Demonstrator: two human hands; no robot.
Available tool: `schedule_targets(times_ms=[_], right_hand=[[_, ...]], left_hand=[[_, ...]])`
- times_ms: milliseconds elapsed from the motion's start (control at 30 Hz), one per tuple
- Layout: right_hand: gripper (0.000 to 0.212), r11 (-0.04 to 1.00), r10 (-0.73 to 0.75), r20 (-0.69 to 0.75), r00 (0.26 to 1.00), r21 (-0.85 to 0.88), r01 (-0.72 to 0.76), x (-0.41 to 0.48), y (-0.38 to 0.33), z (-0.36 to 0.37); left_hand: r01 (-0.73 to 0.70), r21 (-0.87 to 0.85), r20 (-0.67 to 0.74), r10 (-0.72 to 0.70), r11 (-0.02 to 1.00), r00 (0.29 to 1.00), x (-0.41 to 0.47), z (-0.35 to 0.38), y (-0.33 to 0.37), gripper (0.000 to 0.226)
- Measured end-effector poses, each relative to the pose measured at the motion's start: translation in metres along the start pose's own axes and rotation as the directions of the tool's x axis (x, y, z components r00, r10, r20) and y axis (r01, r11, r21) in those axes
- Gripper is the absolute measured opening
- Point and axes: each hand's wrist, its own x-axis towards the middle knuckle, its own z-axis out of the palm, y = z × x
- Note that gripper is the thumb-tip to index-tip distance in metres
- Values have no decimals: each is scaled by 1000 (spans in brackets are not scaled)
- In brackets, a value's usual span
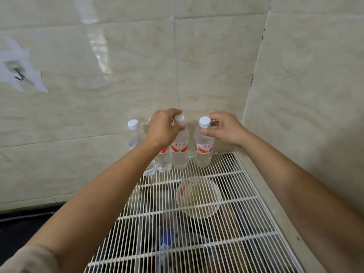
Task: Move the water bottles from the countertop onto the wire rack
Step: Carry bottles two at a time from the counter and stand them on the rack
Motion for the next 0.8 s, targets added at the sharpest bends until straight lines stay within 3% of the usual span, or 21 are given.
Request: schedule_targets(times_ms=[300,500,800], right_hand=[[40,999,29,13,999,33,-29,24,4,14],[39,999,47,3,999,21,-47,31,3,16],[46,991,6,-67,998,-133,-15,26,-3,25]], left_hand=[[-46,276,58,32,960,998,20,1,-11,50],[-32,305,46,19,952,999,27,6,-16,51],[11,336,-18,-6,942,1000,24,13,-12,51]])
